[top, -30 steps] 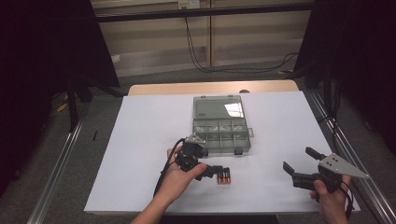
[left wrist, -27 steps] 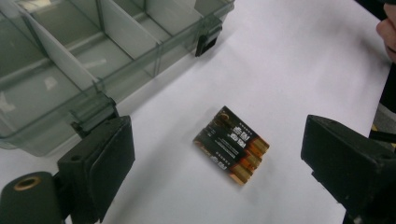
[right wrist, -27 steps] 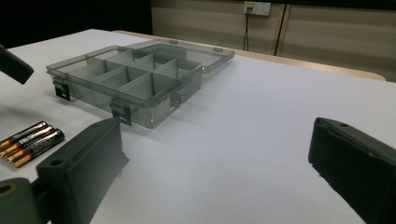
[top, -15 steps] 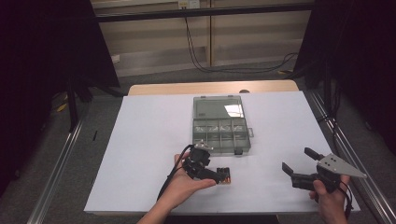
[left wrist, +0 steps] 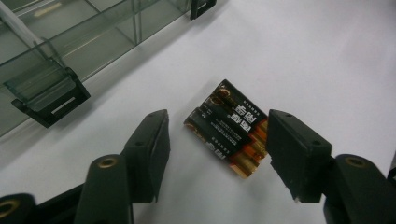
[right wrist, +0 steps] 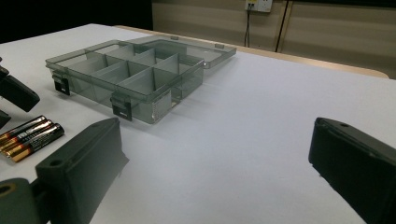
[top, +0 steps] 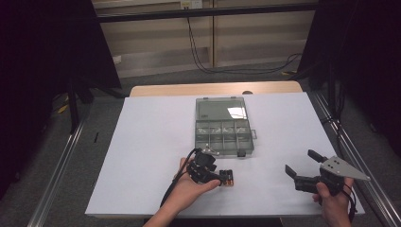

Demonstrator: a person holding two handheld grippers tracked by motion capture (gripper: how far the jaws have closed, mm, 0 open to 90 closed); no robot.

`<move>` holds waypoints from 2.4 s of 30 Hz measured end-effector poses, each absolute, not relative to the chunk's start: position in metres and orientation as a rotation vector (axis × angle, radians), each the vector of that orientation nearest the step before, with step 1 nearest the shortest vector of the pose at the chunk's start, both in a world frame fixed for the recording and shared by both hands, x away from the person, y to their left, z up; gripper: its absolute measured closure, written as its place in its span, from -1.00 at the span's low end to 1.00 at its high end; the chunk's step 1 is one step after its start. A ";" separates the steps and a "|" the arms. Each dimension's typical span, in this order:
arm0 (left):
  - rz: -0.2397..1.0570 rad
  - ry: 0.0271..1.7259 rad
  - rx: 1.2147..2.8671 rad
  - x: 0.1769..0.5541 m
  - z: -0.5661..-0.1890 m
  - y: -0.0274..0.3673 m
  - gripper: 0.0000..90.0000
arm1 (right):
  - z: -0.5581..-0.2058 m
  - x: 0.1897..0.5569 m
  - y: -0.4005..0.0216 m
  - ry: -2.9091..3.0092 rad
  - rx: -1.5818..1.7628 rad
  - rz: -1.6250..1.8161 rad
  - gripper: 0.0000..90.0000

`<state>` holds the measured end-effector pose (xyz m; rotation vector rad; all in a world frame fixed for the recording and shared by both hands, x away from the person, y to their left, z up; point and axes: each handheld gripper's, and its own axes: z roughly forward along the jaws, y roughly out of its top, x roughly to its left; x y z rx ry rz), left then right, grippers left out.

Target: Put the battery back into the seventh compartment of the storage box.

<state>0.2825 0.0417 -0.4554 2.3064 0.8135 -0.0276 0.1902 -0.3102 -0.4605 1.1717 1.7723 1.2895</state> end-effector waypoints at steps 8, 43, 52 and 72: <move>-0.033 0.811 2.355 0.282 -0.458 0.039 0.09 | -0.461 0.191 -0.309 1.777 1.167 1.269 -0.95; 0.070 0.857 2.345 0.279 -0.457 0.044 0.71 | -0.462 0.191 -0.309 1.770 1.175 1.280 -0.94; 0.040 0.841 2.340 0.286 -0.448 0.047 0.71 | -0.461 0.190 -0.309 1.774 1.162 1.291 -0.95; -0.007 0.839 2.286 0.299 -0.438 0.046 0.71 | -0.461 0.190 -0.311 1.773 1.161 1.300 -0.96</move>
